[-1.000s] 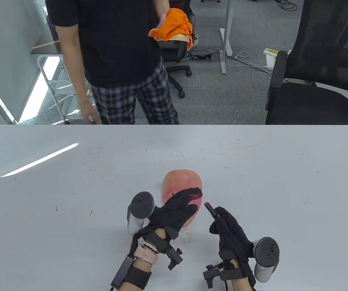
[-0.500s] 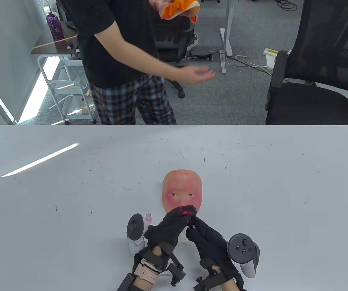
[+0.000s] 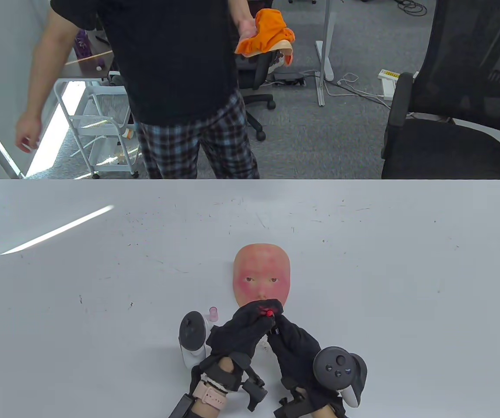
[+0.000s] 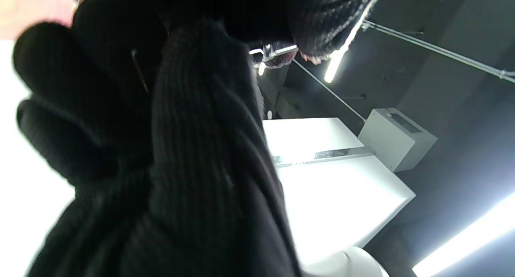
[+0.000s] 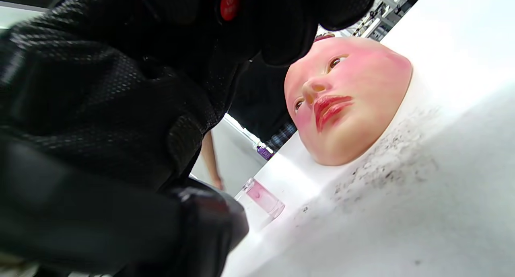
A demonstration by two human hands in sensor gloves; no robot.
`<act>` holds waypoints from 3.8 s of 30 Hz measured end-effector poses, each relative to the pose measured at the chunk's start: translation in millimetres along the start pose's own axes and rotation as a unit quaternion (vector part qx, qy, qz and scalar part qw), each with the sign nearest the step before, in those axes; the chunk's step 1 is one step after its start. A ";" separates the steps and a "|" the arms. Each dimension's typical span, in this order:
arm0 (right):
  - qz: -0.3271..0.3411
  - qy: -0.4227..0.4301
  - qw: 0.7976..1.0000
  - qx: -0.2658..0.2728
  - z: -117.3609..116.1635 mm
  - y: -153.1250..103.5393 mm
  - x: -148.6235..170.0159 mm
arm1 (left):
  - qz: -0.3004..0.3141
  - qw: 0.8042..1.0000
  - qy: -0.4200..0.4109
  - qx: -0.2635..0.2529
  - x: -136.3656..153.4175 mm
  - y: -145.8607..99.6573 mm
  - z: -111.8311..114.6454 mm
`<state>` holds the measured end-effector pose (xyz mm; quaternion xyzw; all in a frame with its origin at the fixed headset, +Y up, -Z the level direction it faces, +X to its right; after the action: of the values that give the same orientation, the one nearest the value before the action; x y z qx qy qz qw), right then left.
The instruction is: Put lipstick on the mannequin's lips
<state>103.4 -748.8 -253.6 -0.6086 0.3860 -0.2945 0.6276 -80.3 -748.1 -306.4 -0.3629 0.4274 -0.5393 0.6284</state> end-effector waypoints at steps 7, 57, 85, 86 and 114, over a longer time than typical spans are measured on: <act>0.009 -0.033 0.999 0.034 -4.6 -5.7 -8.5 | 0.005 0.999 0.034 -0.009 -1.1 -2.2 -1.6; -0.011 -0.103 0.994 0.033 -10.4 -1.3 6.1 | -0.002 0.838 0.527 -0.143 -30.0 -29.9 -75.0; -0.020 -0.132 0.991 0.017 -12.1 -0.6 5.4 | -0.088 0.957 0.255 -0.103 -2.4 -21.4 -76.7; -0.020 -0.138 0.990 0.015 -12.7 -1.1 5.0 | -0.084 0.963 0.236 -0.099 -2.1 -20.8 -76.4; 0.000 -0.101 0.995 0.009 -0.1 -3.4 -6.5 | -0.022 0.984 0.179 -0.009 -29.3 -2.3 -25.1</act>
<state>100.3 -743.7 -249.4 -0.6295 0.3182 -0.2349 0.6688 -106.0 -719.4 -309.3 -0.2756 0.5299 -0.6049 0.5266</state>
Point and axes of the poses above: the tracker on the back of each hand, its own x axis roughly to the little-finger side, its own y axis roughly from the wrist to the fingertips, z = x × y, the point moved 2 cm from there along y, roughly from the wrist to the fingertips, and after that the axes turned 12 degrees about -z, right-handed, at the moved point
